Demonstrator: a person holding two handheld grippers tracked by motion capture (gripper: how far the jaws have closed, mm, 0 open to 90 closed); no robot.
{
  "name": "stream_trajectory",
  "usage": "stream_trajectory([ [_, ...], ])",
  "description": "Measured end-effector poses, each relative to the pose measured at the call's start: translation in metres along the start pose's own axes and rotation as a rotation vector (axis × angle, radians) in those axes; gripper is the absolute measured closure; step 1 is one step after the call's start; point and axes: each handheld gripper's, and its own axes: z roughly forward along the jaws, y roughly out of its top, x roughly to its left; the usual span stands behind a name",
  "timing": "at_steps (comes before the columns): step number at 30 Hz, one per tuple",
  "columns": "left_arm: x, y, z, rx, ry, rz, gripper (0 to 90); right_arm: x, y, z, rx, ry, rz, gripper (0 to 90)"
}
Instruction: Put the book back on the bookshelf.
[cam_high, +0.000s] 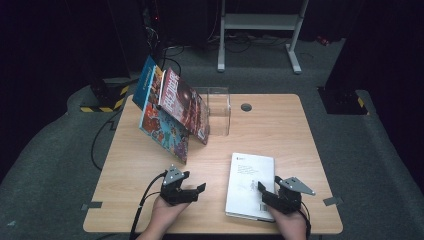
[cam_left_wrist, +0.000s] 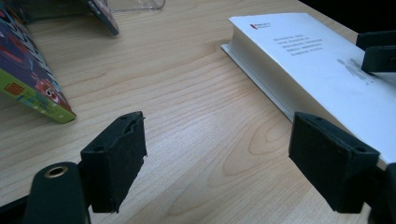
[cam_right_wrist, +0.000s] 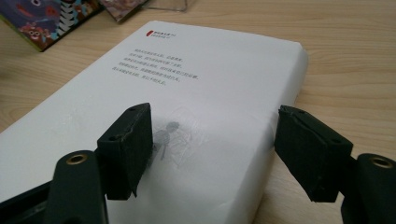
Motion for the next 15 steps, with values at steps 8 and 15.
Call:
stream_trajectory([
  [8, 0.000, -0.002, -0.004, -0.003, -0.010, -0.010, 19.4, 0.032, 0.009, 0.019, 0.021, 0.065, -0.066, 29.2],
  [15, -0.006, -0.001, -0.002, -0.001, -0.044, -0.007, 19.5, 0.033, 0.010, 0.010, -0.022, 0.059, -0.077, 32.9],
])
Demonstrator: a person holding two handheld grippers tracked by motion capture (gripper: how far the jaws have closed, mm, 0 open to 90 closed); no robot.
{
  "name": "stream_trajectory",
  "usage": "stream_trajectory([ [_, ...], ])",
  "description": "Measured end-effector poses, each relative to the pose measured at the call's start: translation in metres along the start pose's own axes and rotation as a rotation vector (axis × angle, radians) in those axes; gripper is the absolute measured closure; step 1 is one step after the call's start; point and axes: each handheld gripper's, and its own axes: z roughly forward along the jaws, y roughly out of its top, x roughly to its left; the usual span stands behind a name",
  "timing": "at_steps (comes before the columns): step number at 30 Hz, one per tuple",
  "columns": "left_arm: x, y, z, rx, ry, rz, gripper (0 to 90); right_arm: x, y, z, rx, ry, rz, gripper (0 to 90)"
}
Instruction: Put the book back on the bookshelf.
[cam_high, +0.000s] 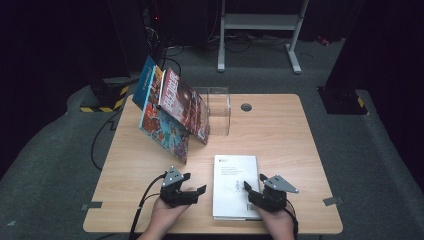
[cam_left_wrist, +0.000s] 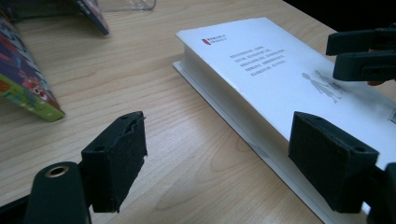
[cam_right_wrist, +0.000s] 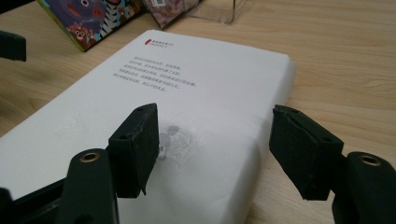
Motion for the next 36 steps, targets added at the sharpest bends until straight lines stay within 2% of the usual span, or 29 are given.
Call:
stream_trajectory([
  [2, -0.004, 0.001, 0.003, -0.004, -0.020, -0.007, 19.6, -0.003, -0.001, -0.004, 0.002, 0.005, 0.011, 32.5],
  [3, -0.008, 0.001, 0.006, -0.003, -0.031, 0.003, 19.9, -0.005, -0.005, -0.008, 0.017, 0.008, 0.013, 32.5],
  [7, -0.017, 0.001, 0.019, 0.012, -0.079, -0.010, 20.8, -0.003, -0.010, -0.015, 0.027, 0.019, 0.008, 32.5],
  [10, -0.019, 0.002, 0.026, 0.016, -0.097, -0.022, 21.3, -0.001, -0.012, -0.018, 0.027, 0.020, 0.002, 32.5],
  [13, -0.021, 0.003, 0.039, 0.040, -0.120, -0.036, 22.3, 0.001, -0.013, -0.020, 0.027, 0.024, -0.002, 32.6],
  [20, -0.021, 0.005, 0.051, 0.060, -0.159, -0.083, 24.5, 0.002, -0.016, -0.022, 0.033, 0.022, 0.002, 32.6],
  [25, -0.024, 0.006, 0.055, 0.069, -0.173, -0.057, 28.5, 0.001, -0.017, -0.022, 0.035, 0.021, 0.006, 32.7],
  [29, -0.024, 0.007, 0.056, 0.076, -0.175, -0.067, 29.6, 0.001, -0.017, -0.020, 0.037, 0.024, 0.003, 32.8],
  [31, -0.023, 0.008, 0.056, 0.078, -0.175, -0.059, 31.2, 0.001, -0.017, -0.020, 0.037, 0.027, 0.006, 32.9],
  [36, -0.023, 0.011, 0.053, 0.063, -0.171, -0.040, 34.7, 0.001, -0.017, -0.021, 0.032, 0.030, 0.008, 33.0],
])
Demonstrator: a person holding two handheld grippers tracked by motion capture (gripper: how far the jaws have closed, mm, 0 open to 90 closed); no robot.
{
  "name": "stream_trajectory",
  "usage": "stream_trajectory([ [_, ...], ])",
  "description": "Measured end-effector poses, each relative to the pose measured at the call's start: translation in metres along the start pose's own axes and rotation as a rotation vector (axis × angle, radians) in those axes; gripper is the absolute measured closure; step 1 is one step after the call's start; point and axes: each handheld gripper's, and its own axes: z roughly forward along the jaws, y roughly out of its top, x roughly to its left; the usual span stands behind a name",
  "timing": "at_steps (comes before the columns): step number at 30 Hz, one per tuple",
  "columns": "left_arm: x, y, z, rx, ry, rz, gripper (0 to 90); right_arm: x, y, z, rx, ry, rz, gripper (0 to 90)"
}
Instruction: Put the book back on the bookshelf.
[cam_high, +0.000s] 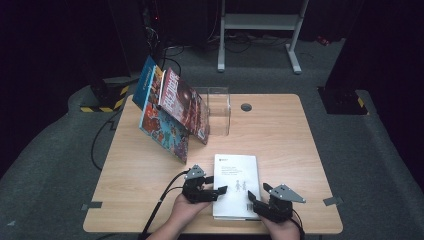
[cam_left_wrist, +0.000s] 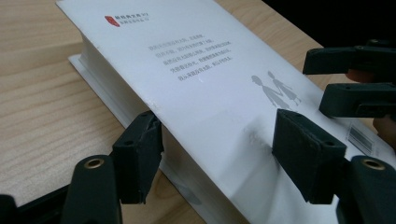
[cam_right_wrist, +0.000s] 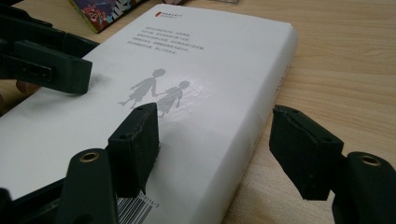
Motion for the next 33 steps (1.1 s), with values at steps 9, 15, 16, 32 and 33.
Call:
stream_trajectory([
  [9, 0.003, 0.008, -0.003, -0.016, -0.011, 0.040, 36.8, 0.000, 0.001, -0.001, -0.004, 0.002, 0.006, 33.5],
  [15, 0.006, 0.010, 0.002, -0.020, -0.001, 0.034, 36.2, 0.001, 0.001, 0.000, -0.004, 0.005, 0.003, 33.8],
  [16, 0.007, 0.011, 0.003, -0.021, 0.000, 0.034, 36.2, 0.001, 0.001, 0.000, -0.004, 0.005, 0.003, 33.8],
  [32, 0.022, 0.009, 0.010, -0.010, -0.047, -0.040, 43.4, 0.001, 0.001, 0.003, 0.012, 0.018, 0.011, 34.0],
  [33, 0.020, 0.009, 0.010, -0.015, -0.038, -0.029, 42.5, 0.000, 0.001, 0.003, 0.013, 0.018, 0.018, 33.3],
])
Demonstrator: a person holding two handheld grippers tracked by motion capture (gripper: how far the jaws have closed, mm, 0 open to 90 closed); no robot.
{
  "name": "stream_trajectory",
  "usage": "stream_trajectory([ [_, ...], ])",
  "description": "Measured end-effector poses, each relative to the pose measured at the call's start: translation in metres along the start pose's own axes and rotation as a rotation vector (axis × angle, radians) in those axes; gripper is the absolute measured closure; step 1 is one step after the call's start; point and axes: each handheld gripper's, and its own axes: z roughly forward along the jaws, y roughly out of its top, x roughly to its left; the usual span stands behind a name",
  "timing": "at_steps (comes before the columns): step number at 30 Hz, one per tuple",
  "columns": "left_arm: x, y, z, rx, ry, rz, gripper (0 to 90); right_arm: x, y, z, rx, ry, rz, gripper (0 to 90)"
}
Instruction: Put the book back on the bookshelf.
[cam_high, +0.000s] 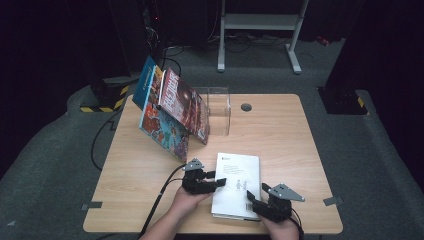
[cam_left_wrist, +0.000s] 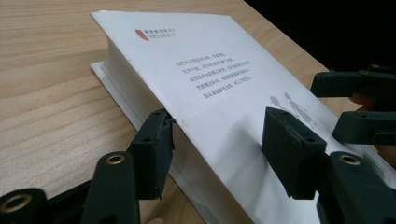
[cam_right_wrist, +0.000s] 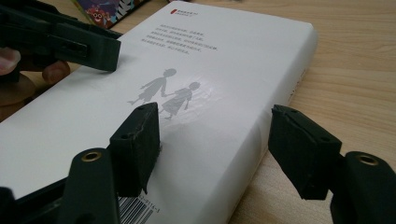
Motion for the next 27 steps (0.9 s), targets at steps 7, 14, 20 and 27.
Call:
stream_trajectory([
  [7, -0.004, -0.002, -0.001, -0.004, 0.019, 0.016, 41.2, -0.004, 0.000, 0.004, 0.007, 0.024, 0.035, 30.1],
  [14, -0.012, -0.003, -0.005, -0.020, 0.056, 0.071, 39.5, -0.005, 0.004, 0.009, 0.020, 0.047, 0.051, 29.4],
  [20, -0.014, -0.005, -0.014, -0.036, 0.057, 0.116, 39.9, -0.005, 0.008, 0.014, 0.001, 0.057, 0.010, 30.4],
  [27, -0.012, -0.005, -0.015, -0.048, 0.036, 0.139, 39.7, -0.003, 0.010, 0.010, -0.015, 0.043, -0.029, 35.9],
])
